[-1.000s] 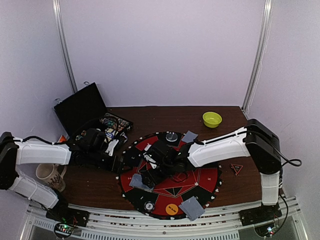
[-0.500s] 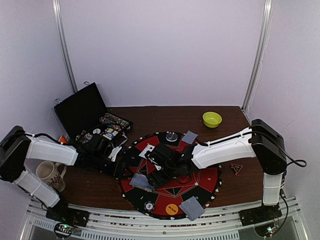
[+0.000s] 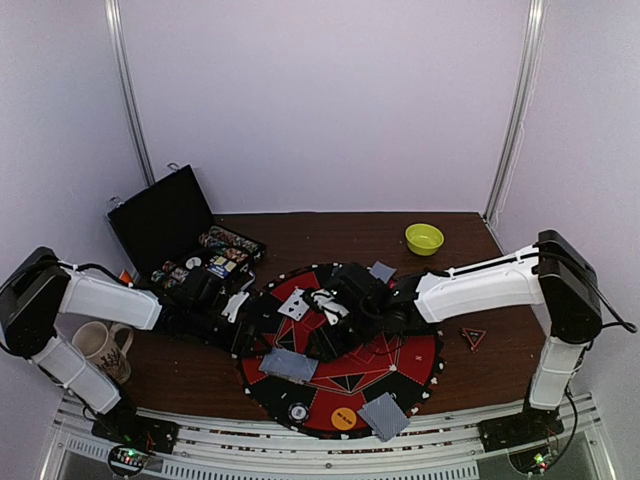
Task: Distribute texas hold em gaming equipment
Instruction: Pick up the poker card from the face-down deck piles, then pass from the right arm to the left, then flop the poker card into the community card area, then pick up the poker card from the face-down deck piles.
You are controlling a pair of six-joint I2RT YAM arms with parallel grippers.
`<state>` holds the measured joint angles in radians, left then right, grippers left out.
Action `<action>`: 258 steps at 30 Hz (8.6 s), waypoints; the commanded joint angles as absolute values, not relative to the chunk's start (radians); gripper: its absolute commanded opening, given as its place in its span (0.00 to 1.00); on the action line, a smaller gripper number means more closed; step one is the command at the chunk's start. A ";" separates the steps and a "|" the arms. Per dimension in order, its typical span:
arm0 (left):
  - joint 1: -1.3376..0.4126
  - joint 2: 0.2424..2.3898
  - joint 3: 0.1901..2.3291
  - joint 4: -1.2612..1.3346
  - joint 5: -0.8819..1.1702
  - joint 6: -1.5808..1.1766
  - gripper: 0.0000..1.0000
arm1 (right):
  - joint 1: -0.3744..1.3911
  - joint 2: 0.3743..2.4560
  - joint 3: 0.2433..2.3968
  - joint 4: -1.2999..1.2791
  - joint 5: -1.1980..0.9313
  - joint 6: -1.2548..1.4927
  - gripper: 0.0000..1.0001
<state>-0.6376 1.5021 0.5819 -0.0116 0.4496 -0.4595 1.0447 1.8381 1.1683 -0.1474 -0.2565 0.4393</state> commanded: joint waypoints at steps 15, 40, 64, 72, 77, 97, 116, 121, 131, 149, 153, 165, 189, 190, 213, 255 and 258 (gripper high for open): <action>-0.670 1.587 0.562 0.017 0.472 -0.458 0.56 | 0.993 1.951 1.088 0.043 -0.531 0.591 0.33; -0.681 1.534 0.601 -0.023 0.452 -0.402 0.51 | 0.973 1.803 1.101 -0.151 -0.513 0.417 0.00; -0.678 1.258 0.772 -0.102 0.865 0.000 0.49 | 1.015 1.552 1.309 -0.532 -0.516 -0.070 0.00; -0.683 1.274 0.752 -0.043 0.905 -0.032 0.22 | 1.019 1.553 1.312 -0.507 -0.493 -0.069 0.00; -0.702 1.279 0.755 -0.039 0.923 -0.028 0.29 | 1.019 1.551 1.314 -0.495 -0.486 -0.073 0.00; -0.734 1.214 0.791 -0.020 0.385 0.153 0.00 | 0.941 1.452 1.204 -0.385 -0.188 0.038 0.77; -0.979 1.859 1.016 0.344 -0.411 0.847 0.00 | 0.666 1.286 1.040 -0.340 0.001 0.228 0.95; -1.015 1.884 0.992 0.304 -0.391 0.887 0.00 | 0.664 1.276 1.028 -0.339 -0.005 0.224 0.96; -1.017 1.950 1.074 0.011 -0.245 0.799 0.00 | 0.663 1.274 1.024 -0.320 -0.028 0.230 0.96; -0.990 2.027 1.181 -0.151 -0.225 0.703 0.00 | 0.663 1.251 0.986 -0.302 -0.040 0.236 0.96; -0.989 2.007 1.155 -0.175 -0.198 0.677 0.00 | 0.663 1.249 0.988 -0.305 -0.038 0.234 0.97; -0.989 1.983 1.133 -0.176 -0.179 0.658 0.00 | 0.663 1.252 0.991 -0.307 -0.052 0.229 0.97; -0.810 1.466 1.012 -0.331 0.086 -0.082 0.63 | 0.812 1.450 1.015 -0.246 -0.150 0.401 0.94; -0.776 1.431 0.966 -0.313 0.125 -0.147 0.65 | 0.846 1.493 1.022 -0.230 -0.147 0.427 0.94; -0.676 1.455 0.611 -0.087 0.386 -0.476 0.63 | 1.156 2.057 1.394 -0.268 0.027 0.410 0.86; -0.678 1.534 0.567 -0.011 0.446 -0.441 0.55 | 1.089 1.881 1.186 -0.193 -0.243 0.394 0.44; -0.680 1.544 0.563 -0.007 0.447 -0.440 0.55 | 1.083 1.886 1.174 -0.175 -0.276 0.396 0.35</action>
